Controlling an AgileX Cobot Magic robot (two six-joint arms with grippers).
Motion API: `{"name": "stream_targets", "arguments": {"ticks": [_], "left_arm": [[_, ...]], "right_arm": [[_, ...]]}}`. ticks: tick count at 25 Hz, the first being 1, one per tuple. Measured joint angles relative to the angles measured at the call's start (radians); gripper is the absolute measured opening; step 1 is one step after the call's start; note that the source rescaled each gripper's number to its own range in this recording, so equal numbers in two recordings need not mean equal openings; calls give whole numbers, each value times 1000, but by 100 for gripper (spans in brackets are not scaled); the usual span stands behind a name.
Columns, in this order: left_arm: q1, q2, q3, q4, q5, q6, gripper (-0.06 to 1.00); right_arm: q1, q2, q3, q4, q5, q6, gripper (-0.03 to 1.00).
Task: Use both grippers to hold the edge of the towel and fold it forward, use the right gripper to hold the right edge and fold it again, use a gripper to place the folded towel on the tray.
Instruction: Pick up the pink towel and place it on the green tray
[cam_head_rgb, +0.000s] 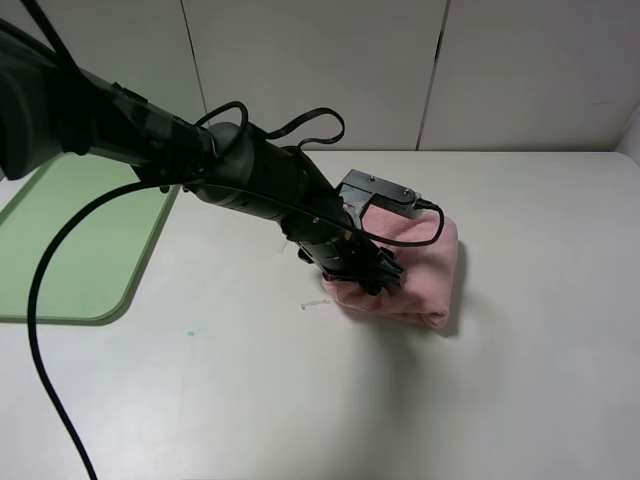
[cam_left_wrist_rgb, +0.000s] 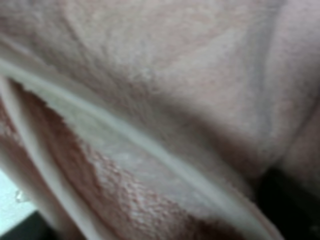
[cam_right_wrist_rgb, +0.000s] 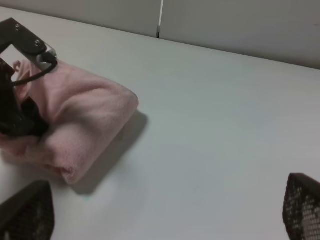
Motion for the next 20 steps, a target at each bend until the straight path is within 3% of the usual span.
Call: {"name": "stream_targets", "arguments": {"ticks": [11,20], "left_arm": [[-2,1,-1,-2,5,0,14],[-2,1,-1,-2,5,1,13]], "right_arm": [[0,0,0,0,0,0,100],[0,0,0,0,0,1,100]]}}
